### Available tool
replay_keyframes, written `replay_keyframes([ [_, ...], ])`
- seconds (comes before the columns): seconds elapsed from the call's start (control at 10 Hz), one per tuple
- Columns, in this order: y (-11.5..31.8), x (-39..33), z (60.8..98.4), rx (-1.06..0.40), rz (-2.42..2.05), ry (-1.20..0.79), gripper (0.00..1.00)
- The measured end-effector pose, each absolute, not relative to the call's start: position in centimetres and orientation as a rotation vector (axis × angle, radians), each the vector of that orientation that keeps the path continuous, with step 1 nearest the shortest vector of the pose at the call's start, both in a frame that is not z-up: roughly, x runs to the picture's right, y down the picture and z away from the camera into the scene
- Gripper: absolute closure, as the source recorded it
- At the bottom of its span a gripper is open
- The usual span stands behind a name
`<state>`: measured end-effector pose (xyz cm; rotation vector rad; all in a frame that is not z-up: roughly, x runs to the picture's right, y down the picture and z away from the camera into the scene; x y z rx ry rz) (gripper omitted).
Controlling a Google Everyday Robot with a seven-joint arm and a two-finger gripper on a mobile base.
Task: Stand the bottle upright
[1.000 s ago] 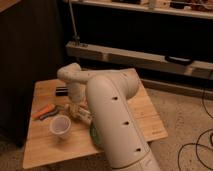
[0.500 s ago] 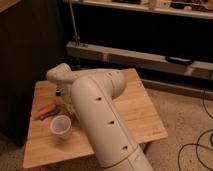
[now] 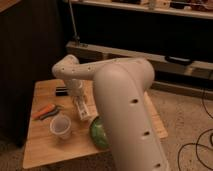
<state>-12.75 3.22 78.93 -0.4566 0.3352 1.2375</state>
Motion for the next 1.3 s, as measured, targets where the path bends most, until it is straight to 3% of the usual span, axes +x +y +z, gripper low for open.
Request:
replay_keyframes([
  [0.4,-0.6,-8.5,74.0,-0.352,1.412,-0.005,1.00],
  [1.1,-1.5,-7.4,72.4,-0.346,1.454,-0.129,1.00],
  [1.3,-2.4,-7.1,72.0,-0.412,1.360,-0.271,1.00],
])
